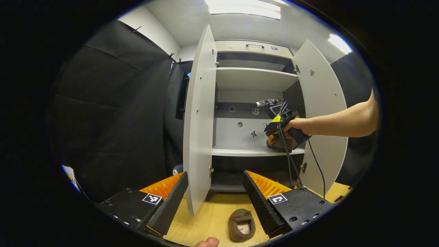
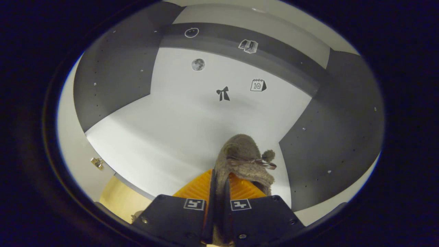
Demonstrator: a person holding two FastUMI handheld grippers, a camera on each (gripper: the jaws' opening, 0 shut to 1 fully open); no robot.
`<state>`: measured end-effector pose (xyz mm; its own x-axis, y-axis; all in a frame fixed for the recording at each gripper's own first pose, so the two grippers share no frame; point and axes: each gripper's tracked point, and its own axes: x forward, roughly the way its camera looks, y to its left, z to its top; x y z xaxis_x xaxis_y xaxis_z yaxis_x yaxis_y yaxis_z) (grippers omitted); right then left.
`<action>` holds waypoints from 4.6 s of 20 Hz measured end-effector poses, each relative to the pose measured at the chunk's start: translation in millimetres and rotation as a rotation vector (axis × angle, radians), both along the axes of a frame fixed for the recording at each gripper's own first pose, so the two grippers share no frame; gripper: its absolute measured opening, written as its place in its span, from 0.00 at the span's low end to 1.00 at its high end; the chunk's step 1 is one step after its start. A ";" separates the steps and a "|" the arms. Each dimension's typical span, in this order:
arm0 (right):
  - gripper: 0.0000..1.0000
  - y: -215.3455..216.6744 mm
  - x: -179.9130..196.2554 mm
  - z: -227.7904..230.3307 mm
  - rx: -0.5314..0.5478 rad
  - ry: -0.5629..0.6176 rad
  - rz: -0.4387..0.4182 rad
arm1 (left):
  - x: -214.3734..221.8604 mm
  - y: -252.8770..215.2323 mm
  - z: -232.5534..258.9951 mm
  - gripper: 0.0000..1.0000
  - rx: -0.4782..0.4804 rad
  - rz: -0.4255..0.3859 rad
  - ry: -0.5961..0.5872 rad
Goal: Grab one shoe with the right hand and put it into the shoe cabinet, grab the other shoe with the left hand and put it into the shoe cabinet; then close the right door with the right hand and the left door with the left hand.
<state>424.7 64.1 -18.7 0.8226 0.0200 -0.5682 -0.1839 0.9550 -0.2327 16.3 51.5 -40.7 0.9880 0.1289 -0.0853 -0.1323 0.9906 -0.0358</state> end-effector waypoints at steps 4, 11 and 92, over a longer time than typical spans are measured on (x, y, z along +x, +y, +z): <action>0.43 -5.7 -10.0 6.0 0.023 -0.011 -0.014 | 4.0 -0.7 3.2 0.96 -0.005 -0.006 -0.011; 0.61 -1.5 -64.5 40.1 0.116 -0.071 0.024 | 10.9 -11.6 4.3 0.96 -0.021 -0.039 -0.025; 0.93 -74.7 -349.6 -83.5 0.300 -0.428 -0.078 | 149.6 -96.9 0.1 0.00 -0.233 -0.152 0.316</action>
<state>75.0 -10.6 -102.2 0.9854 0.0597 -0.1596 -0.0581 0.9982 0.0146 166.0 -45.3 -40.7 0.9147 -0.0747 -0.3971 -0.0261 0.9698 -0.2426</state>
